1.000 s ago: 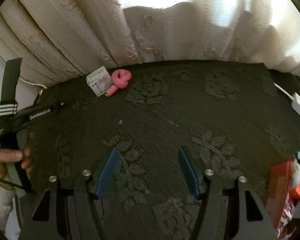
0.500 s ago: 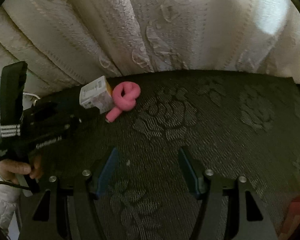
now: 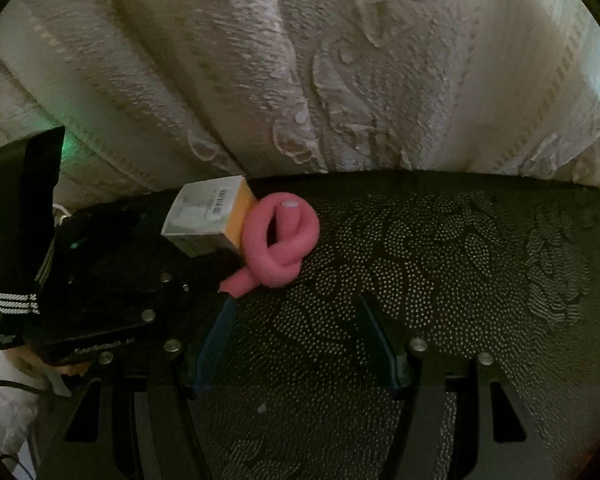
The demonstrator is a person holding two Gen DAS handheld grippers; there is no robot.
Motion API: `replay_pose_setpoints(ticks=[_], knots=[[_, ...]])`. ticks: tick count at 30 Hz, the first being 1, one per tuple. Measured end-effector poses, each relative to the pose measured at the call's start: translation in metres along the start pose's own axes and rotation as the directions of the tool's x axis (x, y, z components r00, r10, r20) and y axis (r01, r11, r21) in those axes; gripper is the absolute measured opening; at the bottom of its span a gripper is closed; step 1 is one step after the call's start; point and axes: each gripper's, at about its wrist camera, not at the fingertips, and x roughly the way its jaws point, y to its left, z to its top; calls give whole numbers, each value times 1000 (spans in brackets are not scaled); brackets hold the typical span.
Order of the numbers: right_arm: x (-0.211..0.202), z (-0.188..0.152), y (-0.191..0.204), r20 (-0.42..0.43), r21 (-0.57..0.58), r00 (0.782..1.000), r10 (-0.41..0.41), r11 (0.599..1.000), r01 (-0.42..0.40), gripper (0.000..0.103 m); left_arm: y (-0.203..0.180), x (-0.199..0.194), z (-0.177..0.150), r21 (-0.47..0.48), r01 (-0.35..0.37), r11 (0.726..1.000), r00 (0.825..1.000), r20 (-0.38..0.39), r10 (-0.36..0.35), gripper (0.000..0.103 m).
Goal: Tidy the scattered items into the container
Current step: 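Grasp the white medicine box with the left gripper while the right gripper grasps the pink foam tube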
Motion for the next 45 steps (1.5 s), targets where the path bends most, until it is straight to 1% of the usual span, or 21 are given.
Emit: replay_pose_setpoints(ticks=[3, 5, 7, 8, 9, 11, 14, 18, 20, 22, 23, 24, 26, 30, 32, 38, 40, 44, 45], knots=[[2, 0, -6, 5, 13, 1000, -8, 1000, 8, 67, -8, -3, -7, -16, 12, 1000, 1000, 12, -11, 57], [2, 1, -10, 6, 24, 999, -36, 999, 36, 67, -11, -3, -6, -32, -20, 999, 1000, 20, 20, 57], [2, 1, -16, 7, 40, 998, -66, 997, 65, 67, -9, -6, -5, -114, -30, 993, 999, 16, 32, 58], [1, 1, -20, 10, 55, 998, -68, 996, 67, 67, -8, -7, -5, -144, -23, 989, 1000, 17, 26, 66], [0, 1, -22, 12, 64, 998, -68, 996, 67, 67, -8, -9, -4, -175, -21, 984, 999, 30, 26, 75], [-2, -1, -26, 16, 75, 998, -68, 995, 66, 67, -9, -15, -3, -235, -15, 972, 998, 59, 30, 84], [-5, -4, -28, 20, 71, 998, -66, 995, 64, 67, -16, -19, 2, -290, -27, 957, 995, 80, 52, 84], [-10, -9, -31, 24, 69, 997, -67, 996, 65, 67, -17, -7, 7, -407, -84, 910, 992, 50, 114, 84], [-11, -11, -32, 26, 70, 997, -67, 995, 65, 67, -13, -1, 6, -452, -134, 882, 988, 11, 155, 84], [-11, -11, -32, 29, 67, 997, -68, 996, 66, 67, -10, 0, 3, -498, -159, 852, 982, 7, 188, 83], [-11, -11, -32, 30, 64, 997, -69, 996, 67, 67, -8, 0, 2, -521, -171, 836, 979, 6, 204, 72], [-11, -11, -31, 32, 60, 997, -71, 996, 69, 67, -8, -2, 1, -529, -181, 829, 976, 11, 220, 65], [-10, -11, -29, 36, 53, 997, -71, 996, 69, 67, -8, -7, 1, -531, -215, 819, 966, 6, 257, 63], [-7, -6, -23, 45, 52, 998, -40, 998, 38, 67, -1, -18, -9, -537, -227, 813, 963, -1, 269, 63], [-4, -2, -18, 50, 50, 999, -15, 999, 13, 67, 3, -25, -15, -550, -220, 805, 965, 0, 264, 63], [7, 14, 0, 48, 63, 996, 70, 995, -73, 67, 8, -44, -31, -553, -263, 791, 952, -17, 304, 63], [15, 21, 5, 46, 60, 997, 64, 996, -67, 67, 9, -48, -35, -553, -275, 787, 949, -26, 313, 63], [36, 28, 4, 30, 42, 999, 25, 999, -26, 67, 8, -53, -43, -565, -276, 777, 950, -36, 311, 63], [41, 30, 3, 26, 37, 1000, 14, 999, -15, 62, 7, -54, -44, -568, -275, 776, 950, -38, 310, 63]])
